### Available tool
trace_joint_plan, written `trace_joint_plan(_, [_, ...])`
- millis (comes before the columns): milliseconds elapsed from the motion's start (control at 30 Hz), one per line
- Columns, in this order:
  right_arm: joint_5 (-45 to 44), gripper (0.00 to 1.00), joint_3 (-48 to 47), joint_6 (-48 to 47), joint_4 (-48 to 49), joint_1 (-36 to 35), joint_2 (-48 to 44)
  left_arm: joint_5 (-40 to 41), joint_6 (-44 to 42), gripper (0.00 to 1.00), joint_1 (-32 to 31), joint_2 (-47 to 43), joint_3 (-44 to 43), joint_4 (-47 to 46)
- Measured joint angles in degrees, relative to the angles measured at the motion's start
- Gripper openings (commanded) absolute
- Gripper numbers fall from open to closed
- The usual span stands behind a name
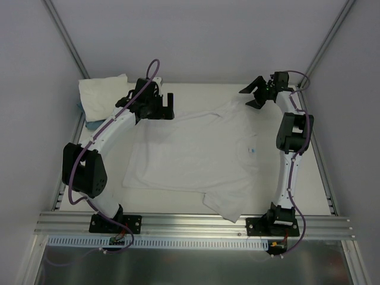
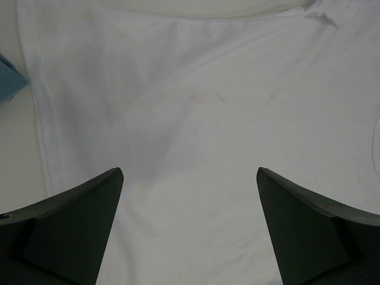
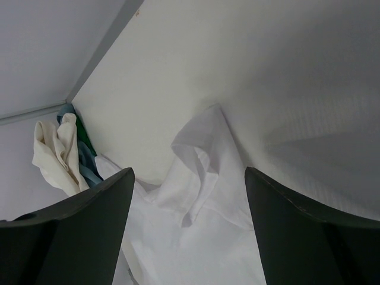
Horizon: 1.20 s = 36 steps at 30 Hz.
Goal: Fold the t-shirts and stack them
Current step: Grap the side of the flattened tshirt furthest away from the robot with both arms
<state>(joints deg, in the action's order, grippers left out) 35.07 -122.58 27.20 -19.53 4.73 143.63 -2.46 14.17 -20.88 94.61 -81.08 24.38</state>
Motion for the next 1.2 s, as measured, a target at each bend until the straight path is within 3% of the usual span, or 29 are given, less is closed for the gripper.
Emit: trace_joint_plan(1200, [-0.76, 0.79, -2.51, 2.6, 1.22, -4.39, 2.19, 0.07, -1.68, 0.99, 0.0, 0.02, -0.11, 0.07])
